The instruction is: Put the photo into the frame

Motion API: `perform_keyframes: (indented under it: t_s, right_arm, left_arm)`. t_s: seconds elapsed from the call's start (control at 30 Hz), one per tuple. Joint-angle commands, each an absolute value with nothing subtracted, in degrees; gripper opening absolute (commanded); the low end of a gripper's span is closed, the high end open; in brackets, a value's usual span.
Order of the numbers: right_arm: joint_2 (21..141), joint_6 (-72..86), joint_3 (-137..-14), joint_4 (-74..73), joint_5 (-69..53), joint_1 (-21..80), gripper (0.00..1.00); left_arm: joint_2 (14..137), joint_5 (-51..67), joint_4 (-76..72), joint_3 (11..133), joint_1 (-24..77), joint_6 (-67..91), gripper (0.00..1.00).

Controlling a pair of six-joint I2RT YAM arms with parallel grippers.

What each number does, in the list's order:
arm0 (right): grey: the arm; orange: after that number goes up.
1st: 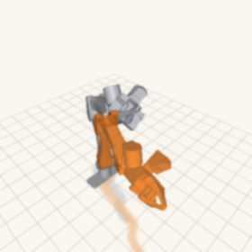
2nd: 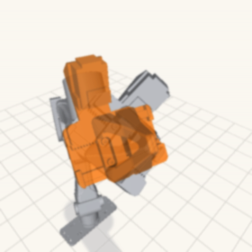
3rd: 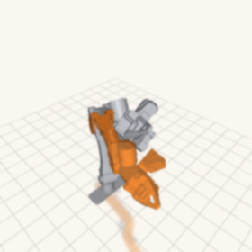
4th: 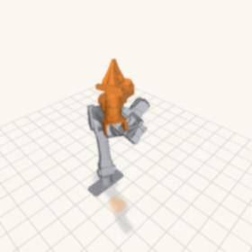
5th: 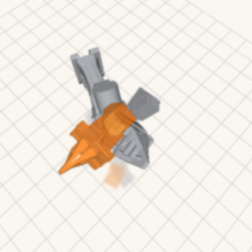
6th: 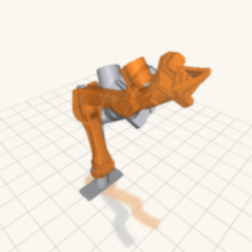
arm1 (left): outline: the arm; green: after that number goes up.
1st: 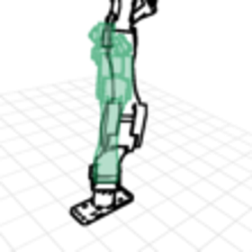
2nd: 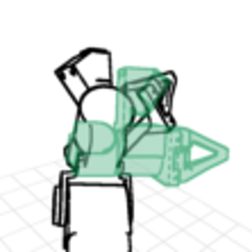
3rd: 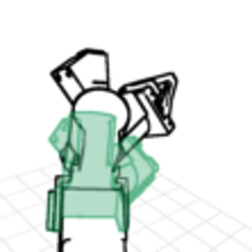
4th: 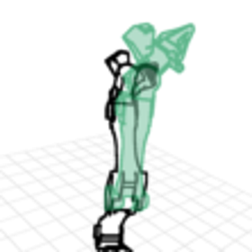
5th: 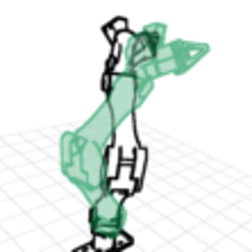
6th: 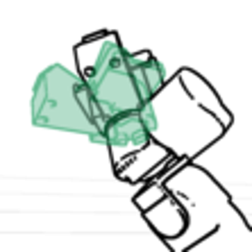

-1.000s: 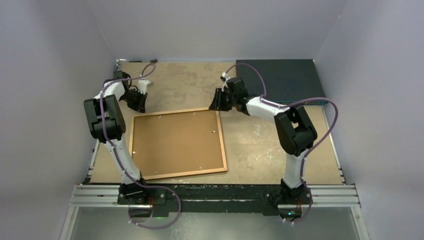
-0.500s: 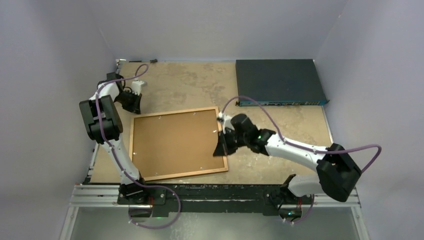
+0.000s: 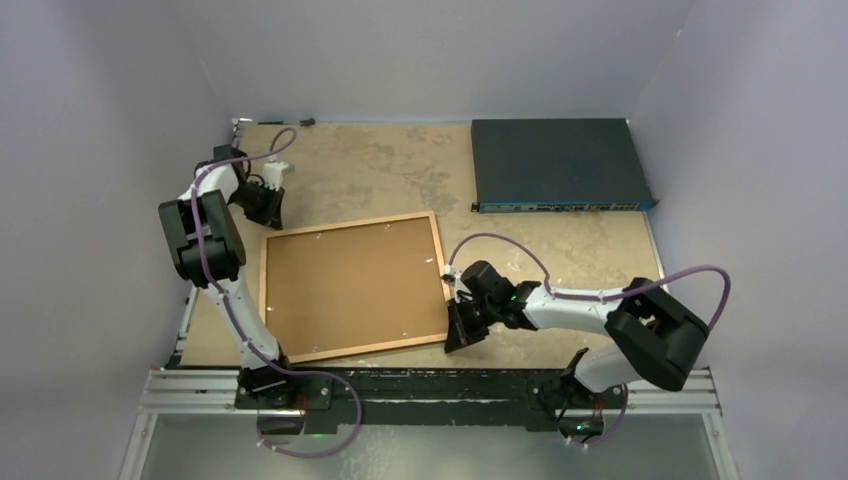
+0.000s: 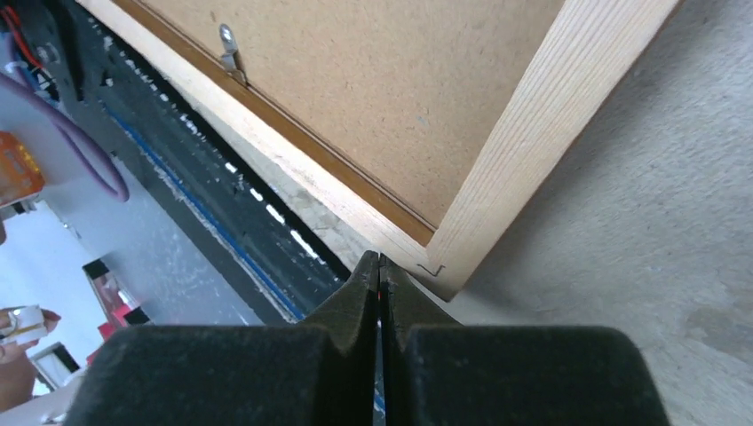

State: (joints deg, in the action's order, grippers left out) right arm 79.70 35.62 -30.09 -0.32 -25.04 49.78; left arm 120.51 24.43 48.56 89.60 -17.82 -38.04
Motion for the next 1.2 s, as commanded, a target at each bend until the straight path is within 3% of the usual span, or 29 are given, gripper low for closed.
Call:
perform_keyframes:
  t_s: [0.0,0.2,0.47,0.77,0.9,1.17]
  right_arm:
    - [82.7,38.3,-31.5,1.9,-17.9,49.6,0.00]
    - [87.2,41.3,-37.4,4.5,-7.1,46.4,0.00]
    - [99.1,35.4,-54.6,6.4,-6.4,34.8,0.00]
    - [111.0,33.6,-72.7,4.6,-8.3,30.3,0.00]
    - [108.2,33.6,-71.1,5.5,-7.3,30.3,0.00]
    - [94.2,38.0,-56.7,9.8,-9.2,33.1,0.02]
  left_arm:
    - [120.2,24.8,51.2,90.5,-18.0,-36.8,0.10]
    - [120.5,24.7,50.5,88.1,-18.0,-36.7,0.10]
    - [119.1,25.1,49.8,82.2,-18.0,-38.0,0.09]
    - [117.4,29.4,49.9,72.3,-18.0,-39.9,0.08]
    - [116.8,32.3,50.6,71.6,-17.9,-39.9,0.08]
    - [116.6,36.6,53.0,72.1,-16.1,-38.8,0.08]
